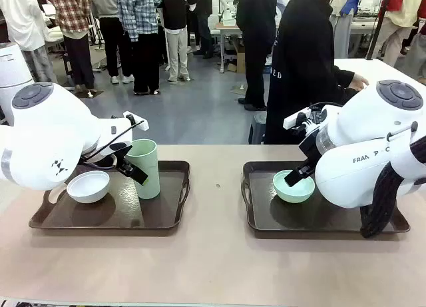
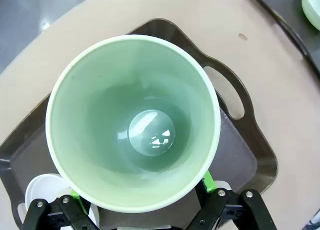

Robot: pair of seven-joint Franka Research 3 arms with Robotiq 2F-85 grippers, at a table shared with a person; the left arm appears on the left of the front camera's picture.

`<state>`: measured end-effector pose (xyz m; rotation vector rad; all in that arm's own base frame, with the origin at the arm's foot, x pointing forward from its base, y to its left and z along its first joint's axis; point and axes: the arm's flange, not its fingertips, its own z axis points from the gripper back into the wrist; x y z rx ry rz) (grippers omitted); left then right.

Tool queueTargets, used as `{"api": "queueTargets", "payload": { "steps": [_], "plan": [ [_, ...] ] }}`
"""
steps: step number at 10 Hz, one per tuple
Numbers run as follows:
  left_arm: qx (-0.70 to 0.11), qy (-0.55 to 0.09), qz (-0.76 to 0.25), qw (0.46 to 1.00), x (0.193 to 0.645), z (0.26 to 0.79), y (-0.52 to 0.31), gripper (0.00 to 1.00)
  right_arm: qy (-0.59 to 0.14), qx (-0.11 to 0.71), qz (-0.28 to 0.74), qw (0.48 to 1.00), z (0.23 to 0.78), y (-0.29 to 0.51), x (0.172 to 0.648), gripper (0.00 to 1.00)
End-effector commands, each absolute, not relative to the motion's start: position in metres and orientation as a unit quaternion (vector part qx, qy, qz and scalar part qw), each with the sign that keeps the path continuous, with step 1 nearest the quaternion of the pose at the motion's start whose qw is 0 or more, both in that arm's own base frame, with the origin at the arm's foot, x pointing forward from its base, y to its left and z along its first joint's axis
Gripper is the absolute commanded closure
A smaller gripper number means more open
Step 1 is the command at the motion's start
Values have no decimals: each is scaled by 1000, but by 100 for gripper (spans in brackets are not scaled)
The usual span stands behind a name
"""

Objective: Set up a tray with a mat and arrange the tableware.
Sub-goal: Pick up the Picnic Bowl and Reusable plastic cup from the Handle tray in front of the human's position and hold them in the air.

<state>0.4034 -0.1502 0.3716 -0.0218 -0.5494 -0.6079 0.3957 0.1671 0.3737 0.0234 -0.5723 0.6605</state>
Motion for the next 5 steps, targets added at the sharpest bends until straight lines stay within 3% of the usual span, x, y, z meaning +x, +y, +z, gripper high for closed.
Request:
{"api": "queueTargets", "payload": {
  "steps": [1, 5],
  "plan": [
    [-11, -267, -296, 917, 403, 372, -150, 0, -277, 11, 320, 906, 374, 167, 396, 0],
    [-11, -267, -296, 917, 403, 372, -150, 0, -277, 11, 320, 906, 374, 167, 396, 0]
  ]
}}
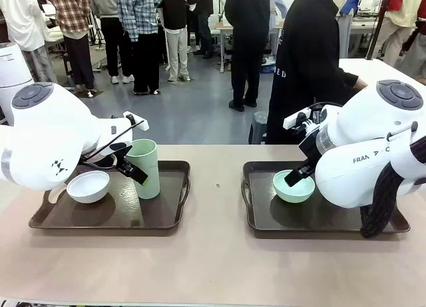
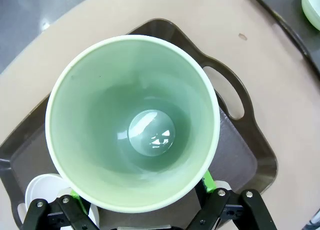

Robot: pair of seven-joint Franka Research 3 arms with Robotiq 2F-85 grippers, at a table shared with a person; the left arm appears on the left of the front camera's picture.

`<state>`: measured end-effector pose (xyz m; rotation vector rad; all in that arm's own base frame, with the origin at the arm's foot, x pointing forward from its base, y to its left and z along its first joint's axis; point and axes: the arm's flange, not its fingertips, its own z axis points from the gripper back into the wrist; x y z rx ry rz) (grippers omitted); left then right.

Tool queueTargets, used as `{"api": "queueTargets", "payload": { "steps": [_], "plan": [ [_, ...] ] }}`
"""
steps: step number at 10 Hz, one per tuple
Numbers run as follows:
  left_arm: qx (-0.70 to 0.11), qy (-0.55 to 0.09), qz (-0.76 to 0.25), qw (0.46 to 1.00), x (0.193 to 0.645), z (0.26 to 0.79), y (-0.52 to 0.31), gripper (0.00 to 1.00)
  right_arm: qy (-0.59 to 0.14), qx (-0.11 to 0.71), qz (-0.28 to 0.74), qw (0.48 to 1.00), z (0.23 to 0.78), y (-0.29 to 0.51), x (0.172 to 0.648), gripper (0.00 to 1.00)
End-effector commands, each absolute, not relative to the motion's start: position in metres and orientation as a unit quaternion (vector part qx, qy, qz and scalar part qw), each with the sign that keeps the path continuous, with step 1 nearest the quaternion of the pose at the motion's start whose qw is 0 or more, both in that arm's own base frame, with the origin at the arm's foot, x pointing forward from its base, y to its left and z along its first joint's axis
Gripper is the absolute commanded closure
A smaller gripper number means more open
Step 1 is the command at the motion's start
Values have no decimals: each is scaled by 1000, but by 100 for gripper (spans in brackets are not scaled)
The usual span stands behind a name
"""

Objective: Set up a tray with a mat and arrange the tableware.
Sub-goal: Pick up the Picnic Bowl and Reusable plastic cup from the Handle tray in front of the human's position and hold them in the air.

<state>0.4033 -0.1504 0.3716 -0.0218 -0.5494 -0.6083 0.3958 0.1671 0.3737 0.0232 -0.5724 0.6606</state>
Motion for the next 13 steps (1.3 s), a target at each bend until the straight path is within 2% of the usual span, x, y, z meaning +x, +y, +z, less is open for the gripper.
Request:
{"api": "queueTargets", "payload": {
  "steps": [1, 6, 7, 8, 10, 12, 13],
  "plan": [
    [-11, -267, -296, 917, 403, 372, -150, 0, -277, 11, 320, 906, 374, 167, 396, 0],
    [-11, -267, -296, 917, 403, 372, -150, 0, -277, 11, 320, 906, 374, 167, 396, 0],
    [5, -281, -299, 912, 370, 401, -148, 0, -260, -13, 306, 916, 396, 176, 365, 0],
    [24, -317, -307, 897, 331, 432, -145, 0, -252, 3, 310, 917, 414, 179, 329, 0],
    [30, -288, -275, 917, 263, 468, -118, 0, -198, 6, 276, 940, 426, 157, 250, 0],
    [-43, -190, -262, 945, 204, 442, -94, 0, -93, 16, 172, 981, 396, 91, 180, 0],
    [-68, -167, -261, 949, 194, 430, -94, 0, -68, 8, 124, 990, 388, 73, 164, 0]
  ]
}}
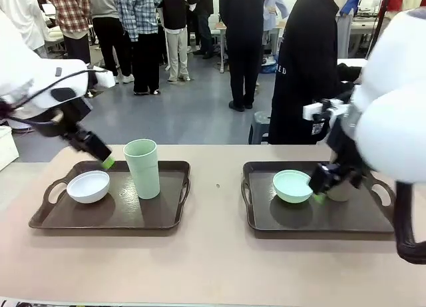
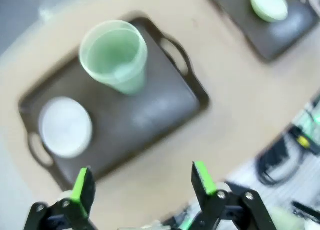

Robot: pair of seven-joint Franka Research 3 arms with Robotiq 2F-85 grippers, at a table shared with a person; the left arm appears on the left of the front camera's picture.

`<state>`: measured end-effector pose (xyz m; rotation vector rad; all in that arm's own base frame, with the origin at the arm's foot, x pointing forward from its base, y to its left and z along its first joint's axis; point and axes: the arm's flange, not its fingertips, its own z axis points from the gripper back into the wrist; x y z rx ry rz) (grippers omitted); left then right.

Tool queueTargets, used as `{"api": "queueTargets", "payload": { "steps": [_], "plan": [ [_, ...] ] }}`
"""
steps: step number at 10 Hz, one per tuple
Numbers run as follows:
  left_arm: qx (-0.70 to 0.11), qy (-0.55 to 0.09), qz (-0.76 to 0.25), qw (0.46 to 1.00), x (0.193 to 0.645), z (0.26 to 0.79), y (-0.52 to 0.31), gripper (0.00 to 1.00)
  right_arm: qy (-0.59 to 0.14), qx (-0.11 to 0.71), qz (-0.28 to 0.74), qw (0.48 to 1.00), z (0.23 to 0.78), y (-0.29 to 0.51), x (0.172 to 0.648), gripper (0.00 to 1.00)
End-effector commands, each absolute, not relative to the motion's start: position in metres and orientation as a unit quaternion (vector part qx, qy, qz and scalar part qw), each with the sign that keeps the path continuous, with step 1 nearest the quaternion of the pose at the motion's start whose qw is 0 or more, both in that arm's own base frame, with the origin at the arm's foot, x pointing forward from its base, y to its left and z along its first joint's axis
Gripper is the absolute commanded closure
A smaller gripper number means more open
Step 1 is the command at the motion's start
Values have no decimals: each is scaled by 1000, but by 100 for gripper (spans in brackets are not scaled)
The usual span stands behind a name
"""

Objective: Set up a tray with a mat and arrange the tableware.
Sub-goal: Pick up the Picnic Bowl and Reusable plastic cup from the Handle tray in front of the human's position and hold them in the air.

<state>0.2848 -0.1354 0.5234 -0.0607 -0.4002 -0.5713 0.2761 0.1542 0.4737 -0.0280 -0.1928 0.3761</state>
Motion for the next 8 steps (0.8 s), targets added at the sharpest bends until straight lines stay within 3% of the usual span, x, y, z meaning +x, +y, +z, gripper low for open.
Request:
{"api": "queueTargets", "payload": {
  "steps": [1, 3, 4, 5, 6, 8],
  "plan": [
    [1, -244, -282, 928, 310, 519, -139, 0, -145, -13, 234, 961, 464, 173, 298, 0],
    [1, -244, -282, 928, 310, 519, -139, 0, -145, -13, 234, 961, 464, 173, 298, 0],
    [-24, -211, -281, 936, 287, 527, -136, 0, -113, -17, 199, 973, 478, 158, 276, 0],
    [-91, -229, -234, 940, 294, 545, -106, 0, -89, 124, 208, 966, 488, 121, 285, 0],
    [-185, -257, -177, 932, 286, 557, -53, 0, -103, 220, 140, 960, 495, 56, 279, 0],
    [-386, -250, -55, 886, 264, 547, 67, 0, -107, 391, 41, 913, 486, -52, 253, 0]
  ]
}}
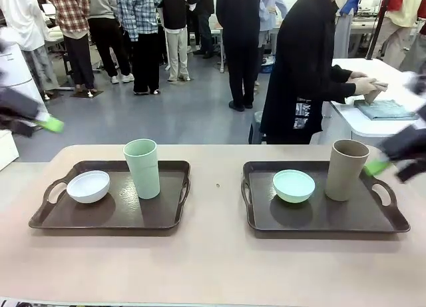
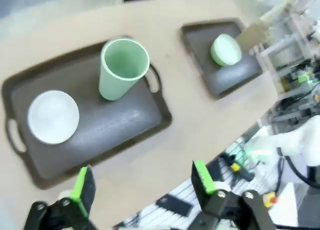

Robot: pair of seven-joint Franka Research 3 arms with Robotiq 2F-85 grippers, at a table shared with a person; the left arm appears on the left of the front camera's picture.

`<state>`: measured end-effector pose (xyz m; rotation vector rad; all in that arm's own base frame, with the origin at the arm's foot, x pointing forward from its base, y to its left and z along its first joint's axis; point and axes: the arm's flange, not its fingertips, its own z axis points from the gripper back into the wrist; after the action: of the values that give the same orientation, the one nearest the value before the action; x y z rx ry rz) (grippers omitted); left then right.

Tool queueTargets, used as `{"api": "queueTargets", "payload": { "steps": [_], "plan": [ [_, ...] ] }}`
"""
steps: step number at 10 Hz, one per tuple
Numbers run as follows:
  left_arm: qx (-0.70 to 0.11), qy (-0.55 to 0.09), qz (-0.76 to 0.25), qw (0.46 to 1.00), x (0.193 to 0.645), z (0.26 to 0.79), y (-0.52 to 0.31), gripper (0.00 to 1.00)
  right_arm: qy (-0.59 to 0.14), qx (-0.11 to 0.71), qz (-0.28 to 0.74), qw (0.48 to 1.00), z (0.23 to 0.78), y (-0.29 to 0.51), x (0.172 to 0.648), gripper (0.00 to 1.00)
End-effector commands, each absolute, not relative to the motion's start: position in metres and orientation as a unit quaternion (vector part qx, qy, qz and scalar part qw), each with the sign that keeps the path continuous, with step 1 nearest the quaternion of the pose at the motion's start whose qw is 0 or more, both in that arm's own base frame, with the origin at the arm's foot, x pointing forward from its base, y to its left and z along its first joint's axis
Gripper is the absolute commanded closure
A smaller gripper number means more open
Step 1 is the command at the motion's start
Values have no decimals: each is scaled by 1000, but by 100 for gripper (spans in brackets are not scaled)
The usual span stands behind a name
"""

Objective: Set up a tray with a mat and arrange the tableware.
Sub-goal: Pick up the Picnic Bowl and Reusable plastic cup from the Handle tray in front of the human's position and hold them in the air.

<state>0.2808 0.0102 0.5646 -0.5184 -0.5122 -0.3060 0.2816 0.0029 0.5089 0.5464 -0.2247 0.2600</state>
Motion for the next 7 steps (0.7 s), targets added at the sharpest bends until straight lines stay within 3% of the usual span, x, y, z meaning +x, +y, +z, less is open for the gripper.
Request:
{"api": "queueTargets", "payload": {
  "steps": [1, 2, 3, 4, 5, 6, 7],
  "plan": [
    [-401, -235, 43, 884, 265, 536, 93, 0, -133, 415, -29, 900, 484, -74, 248, 0],
    [-253, -249, -149, 923, 281, 565, 10, 0, -110, 268, 128, 948, 509, 3, 282, 0],
    [-253, -249, -149, 923, 281, 565, 10, 0, -110, 268, 128, 948, 509, 3, 282, 0],
    [-323, -249, -91, 908, 261, 553, 82, 0, -120, 341, 74, 929, 507, -67, 257, 0],
    [-557, -240, -19, 795, 287, 553, 113, 0, -81, 562, 70, 820, 511, -101, 270, 0],
    [-682, -205, 62, 699, 304, 540, 148, 0, -72, 711, 8, 700, 498, -151, 280, 0],
    [-737, -192, 114, 638, 310, 518, 175, 0, -73, 772, -70, 628, 469, -193, 287, 0]
  ]
}}
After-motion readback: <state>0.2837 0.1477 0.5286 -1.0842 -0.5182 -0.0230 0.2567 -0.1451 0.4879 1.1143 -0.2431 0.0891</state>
